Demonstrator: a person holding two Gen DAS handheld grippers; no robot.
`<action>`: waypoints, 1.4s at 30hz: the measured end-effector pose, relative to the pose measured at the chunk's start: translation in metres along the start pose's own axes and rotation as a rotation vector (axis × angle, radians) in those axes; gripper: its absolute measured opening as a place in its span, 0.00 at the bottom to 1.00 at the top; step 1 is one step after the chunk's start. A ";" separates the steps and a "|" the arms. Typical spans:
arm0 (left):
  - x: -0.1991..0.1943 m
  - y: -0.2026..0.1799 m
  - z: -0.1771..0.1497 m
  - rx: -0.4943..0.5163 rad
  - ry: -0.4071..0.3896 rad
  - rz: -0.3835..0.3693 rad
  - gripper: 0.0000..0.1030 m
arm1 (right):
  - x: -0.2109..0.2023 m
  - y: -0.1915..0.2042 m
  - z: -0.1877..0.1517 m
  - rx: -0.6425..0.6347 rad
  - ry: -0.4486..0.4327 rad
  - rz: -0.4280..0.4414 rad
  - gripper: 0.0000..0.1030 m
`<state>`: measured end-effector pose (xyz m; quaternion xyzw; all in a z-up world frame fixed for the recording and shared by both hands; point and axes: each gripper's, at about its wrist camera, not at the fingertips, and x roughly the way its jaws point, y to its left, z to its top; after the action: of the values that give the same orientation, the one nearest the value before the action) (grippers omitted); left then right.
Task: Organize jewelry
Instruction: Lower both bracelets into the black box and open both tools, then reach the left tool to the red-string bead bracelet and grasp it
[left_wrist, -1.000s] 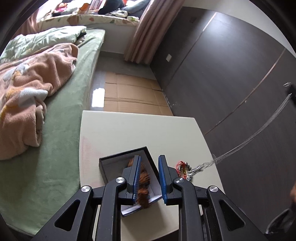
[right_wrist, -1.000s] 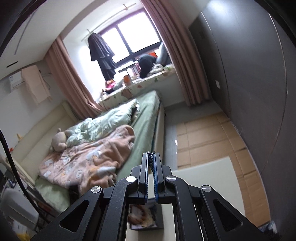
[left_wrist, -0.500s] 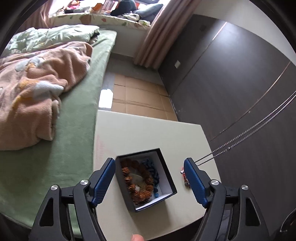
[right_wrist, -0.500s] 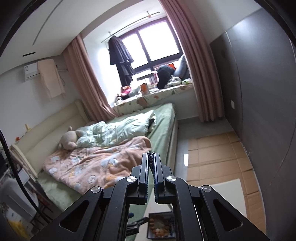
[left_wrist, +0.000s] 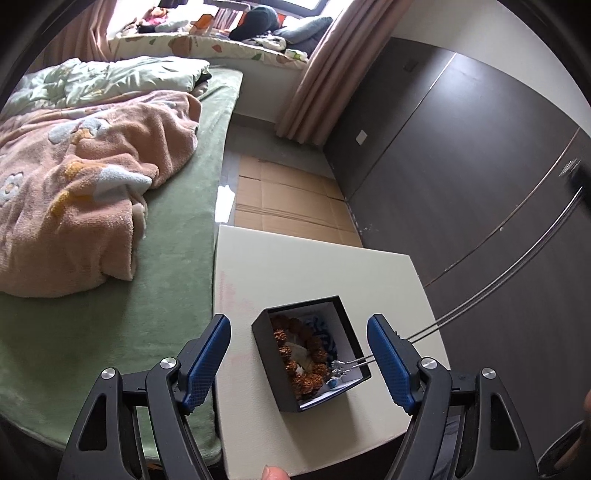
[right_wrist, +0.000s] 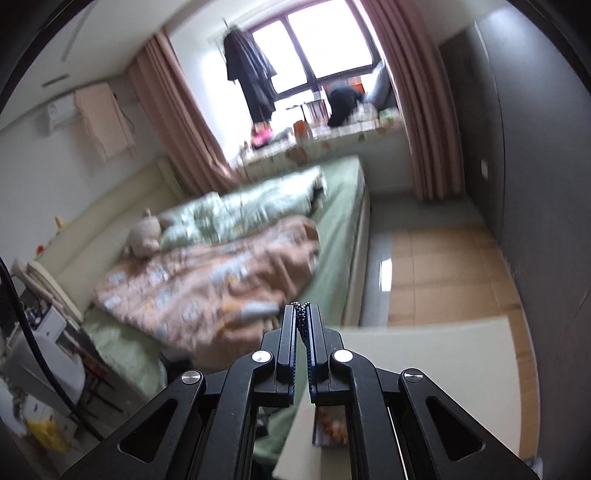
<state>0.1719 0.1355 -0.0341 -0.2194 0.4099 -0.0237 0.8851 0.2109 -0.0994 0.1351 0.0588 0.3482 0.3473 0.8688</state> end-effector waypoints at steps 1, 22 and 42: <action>-0.001 0.000 0.000 0.001 -0.001 0.002 0.75 | 0.009 -0.003 -0.006 0.005 0.035 -0.007 0.07; 0.019 -0.050 -0.005 0.133 0.011 -0.019 0.75 | 0.025 -0.146 -0.087 0.269 0.117 -0.075 0.67; 0.141 -0.152 -0.025 0.318 0.300 -0.038 0.49 | 0.032 -0.251 -0.167 0.578 0.133 -0.073 0.67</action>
<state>0.2682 -0.0422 -0.0867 -0.0789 0.5237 -0.1371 0.8371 0.2612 -0.2906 -0.0945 0.2684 0.4906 0.2053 0.8032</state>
